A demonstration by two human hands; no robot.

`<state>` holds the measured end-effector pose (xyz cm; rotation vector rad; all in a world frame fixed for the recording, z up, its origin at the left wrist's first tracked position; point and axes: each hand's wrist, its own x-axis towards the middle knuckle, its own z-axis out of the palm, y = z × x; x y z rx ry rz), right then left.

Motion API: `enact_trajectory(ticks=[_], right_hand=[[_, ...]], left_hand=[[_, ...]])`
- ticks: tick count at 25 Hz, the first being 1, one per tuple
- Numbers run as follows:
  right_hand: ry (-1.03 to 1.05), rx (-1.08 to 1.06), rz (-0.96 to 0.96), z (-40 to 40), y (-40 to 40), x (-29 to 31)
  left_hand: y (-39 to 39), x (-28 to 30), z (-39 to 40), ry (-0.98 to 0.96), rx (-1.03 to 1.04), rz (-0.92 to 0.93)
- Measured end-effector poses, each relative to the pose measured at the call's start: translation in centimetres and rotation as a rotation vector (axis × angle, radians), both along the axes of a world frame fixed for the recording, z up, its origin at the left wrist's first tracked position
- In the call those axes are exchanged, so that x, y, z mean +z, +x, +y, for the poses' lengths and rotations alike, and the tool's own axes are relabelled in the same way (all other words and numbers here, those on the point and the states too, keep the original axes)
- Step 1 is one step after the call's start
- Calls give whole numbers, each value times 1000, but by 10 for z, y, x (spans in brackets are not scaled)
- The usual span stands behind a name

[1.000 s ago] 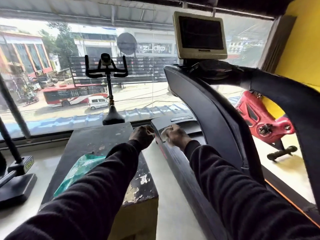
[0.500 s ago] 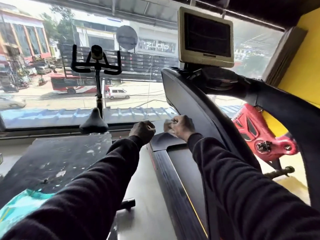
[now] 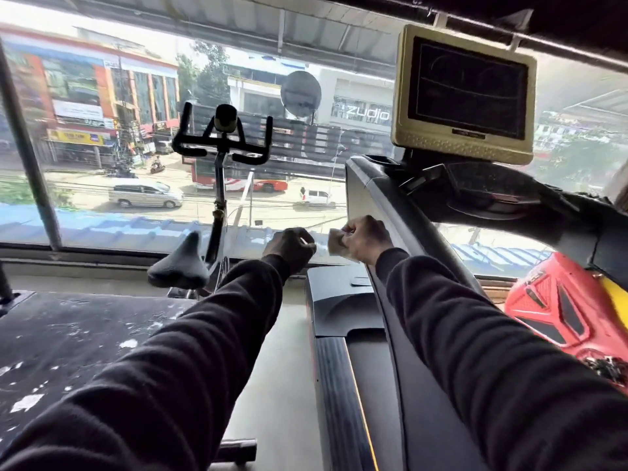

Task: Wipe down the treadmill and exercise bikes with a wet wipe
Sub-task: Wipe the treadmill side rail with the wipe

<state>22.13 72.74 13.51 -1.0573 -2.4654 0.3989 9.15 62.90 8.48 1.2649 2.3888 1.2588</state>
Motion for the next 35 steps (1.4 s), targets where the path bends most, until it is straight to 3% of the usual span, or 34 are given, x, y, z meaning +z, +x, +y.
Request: enact_trajectory(ticks=[16,35], right_hand=[[188,-5,-113,214,-226,59],[254,-55,-156,450,-335,111]], left_hand=[[-238,29,229,66,-41,-36],[-345,68,462,115,-173,24]])
